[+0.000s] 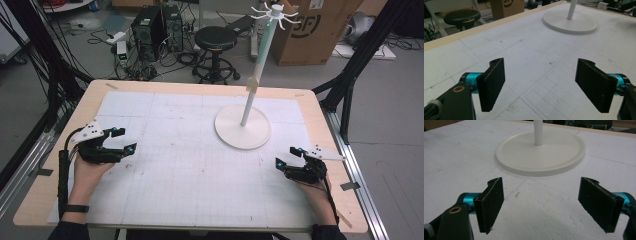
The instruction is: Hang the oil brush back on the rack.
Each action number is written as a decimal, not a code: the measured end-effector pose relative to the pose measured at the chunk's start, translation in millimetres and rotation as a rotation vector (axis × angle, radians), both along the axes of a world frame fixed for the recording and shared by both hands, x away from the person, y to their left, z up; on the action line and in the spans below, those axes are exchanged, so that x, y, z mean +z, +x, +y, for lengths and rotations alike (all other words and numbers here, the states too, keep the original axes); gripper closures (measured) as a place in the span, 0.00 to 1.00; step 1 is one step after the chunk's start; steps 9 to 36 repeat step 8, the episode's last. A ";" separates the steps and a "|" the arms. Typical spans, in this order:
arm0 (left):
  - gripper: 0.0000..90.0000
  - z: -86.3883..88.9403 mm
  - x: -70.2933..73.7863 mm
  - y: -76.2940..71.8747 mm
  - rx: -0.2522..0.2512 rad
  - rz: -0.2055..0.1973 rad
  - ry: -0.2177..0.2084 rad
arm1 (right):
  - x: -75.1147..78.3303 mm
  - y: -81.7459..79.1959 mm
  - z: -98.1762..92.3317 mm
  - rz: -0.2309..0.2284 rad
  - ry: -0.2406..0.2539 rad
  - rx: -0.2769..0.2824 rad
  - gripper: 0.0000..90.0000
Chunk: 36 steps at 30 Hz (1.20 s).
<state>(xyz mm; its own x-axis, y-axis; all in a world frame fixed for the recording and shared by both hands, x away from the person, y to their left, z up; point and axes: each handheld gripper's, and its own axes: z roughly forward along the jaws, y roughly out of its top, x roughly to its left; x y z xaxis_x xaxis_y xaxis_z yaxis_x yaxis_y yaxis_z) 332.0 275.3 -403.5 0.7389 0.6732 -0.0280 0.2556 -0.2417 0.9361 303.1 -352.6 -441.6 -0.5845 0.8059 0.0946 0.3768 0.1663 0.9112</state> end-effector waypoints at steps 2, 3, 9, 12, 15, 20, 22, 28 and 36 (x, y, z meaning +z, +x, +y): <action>0.27 0.5 -3.0 -2.0 0.013 -0.024 -0.019 | -0.7 -0.1 -0.3 0.001 -0.003 -0.002 0.23; 0.27 1.5 -5.5 -3.5 0.021 -0.033 -0.041 | -1.1 0.0 -0.7 0.000 -0.004 -0.001 0.23; 0.27 7.7 -10.7 -4.1 0.041 -0.003 -0.037 | -1.4 0.3 -1.4 0.008 0.005 -0.003 0.22; 0.27 7.7 -10.7 -4.1 0.041 -0.003 -0.037 | -1.4 0.3 -1.4 0.008 0.005 -0.003 0.22; 0.27 7.7 -10.7 -4.1 0.041 -0.003 -0.037 | -1.4 0.3 -1.4 0.008 0.005 -0.003 0.22; 0.27 7.7 -10.7 -4.1 0.041 -0.003 -0.037 | -1.4 0.3 -1.4 0.008 0.005 -0.003 0.22; 0.27 7.7 -10.7 -4.1 0.041 -0.003 -0.037 | -1.4 0.3 -1.4 0.008 0.005 -0.003 0.22; 0.27 7.7 -10.7 -4.1 0.041 -0.003 -0.037 | -1.4 0.3 -1.4 0.008 0.005 -0.003 0.22; 0.27 7.7 -10.7 -4.1 0.041 -0.003 -0.037 | -1.4 0.3 -1.4 0.008 0.005 -0.003 0.22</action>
